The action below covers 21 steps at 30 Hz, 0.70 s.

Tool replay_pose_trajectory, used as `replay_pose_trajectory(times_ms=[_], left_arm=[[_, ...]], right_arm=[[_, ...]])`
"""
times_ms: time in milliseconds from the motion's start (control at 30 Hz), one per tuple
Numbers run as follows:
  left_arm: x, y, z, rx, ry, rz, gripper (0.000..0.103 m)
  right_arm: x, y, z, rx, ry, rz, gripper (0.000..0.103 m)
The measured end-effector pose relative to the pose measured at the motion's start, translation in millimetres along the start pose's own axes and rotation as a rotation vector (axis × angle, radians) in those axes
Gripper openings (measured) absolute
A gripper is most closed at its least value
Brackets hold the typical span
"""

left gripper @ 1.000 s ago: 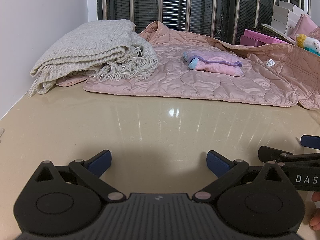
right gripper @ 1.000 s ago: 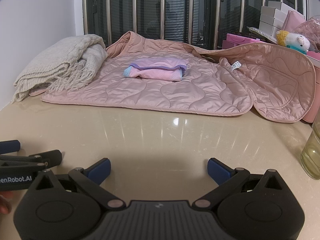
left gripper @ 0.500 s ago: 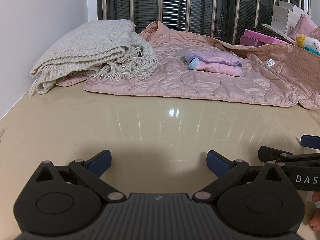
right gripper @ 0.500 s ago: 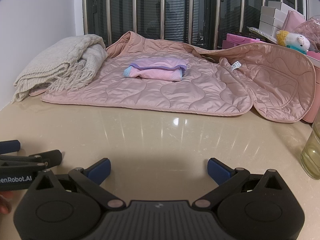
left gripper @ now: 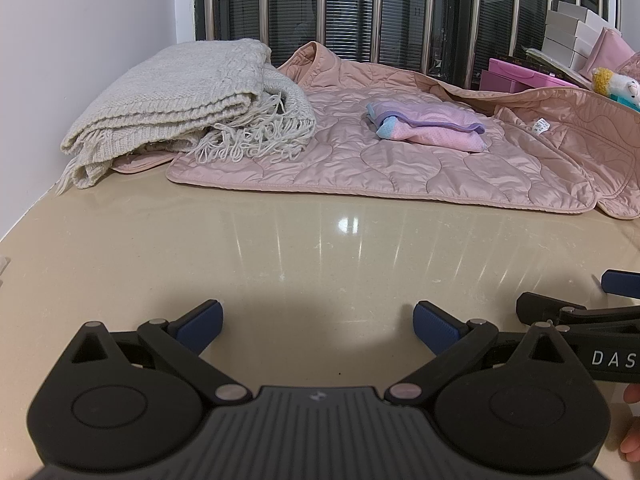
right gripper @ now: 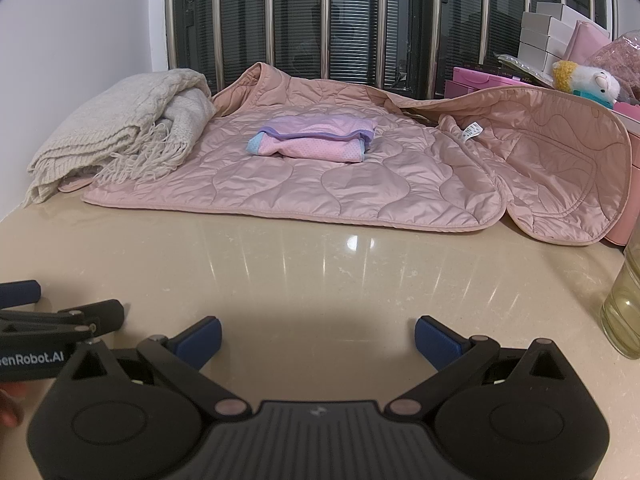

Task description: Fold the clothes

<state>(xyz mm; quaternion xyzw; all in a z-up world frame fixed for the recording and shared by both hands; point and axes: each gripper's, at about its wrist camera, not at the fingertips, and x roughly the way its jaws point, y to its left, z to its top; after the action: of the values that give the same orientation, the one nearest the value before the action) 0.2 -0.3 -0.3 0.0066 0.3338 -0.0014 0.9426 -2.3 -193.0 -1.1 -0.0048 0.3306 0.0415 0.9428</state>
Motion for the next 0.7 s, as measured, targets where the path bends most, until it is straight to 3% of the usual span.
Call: replay_pose_trajectory(times_ms=[700], left_arm=[[-1.0, -0.2, 0.6, 0.003, 0.001, -0.005, 0.102]], right_arm=[[0.0, -0.2, -0.1, 0.000, 0.000, 0.000, 0.103]])
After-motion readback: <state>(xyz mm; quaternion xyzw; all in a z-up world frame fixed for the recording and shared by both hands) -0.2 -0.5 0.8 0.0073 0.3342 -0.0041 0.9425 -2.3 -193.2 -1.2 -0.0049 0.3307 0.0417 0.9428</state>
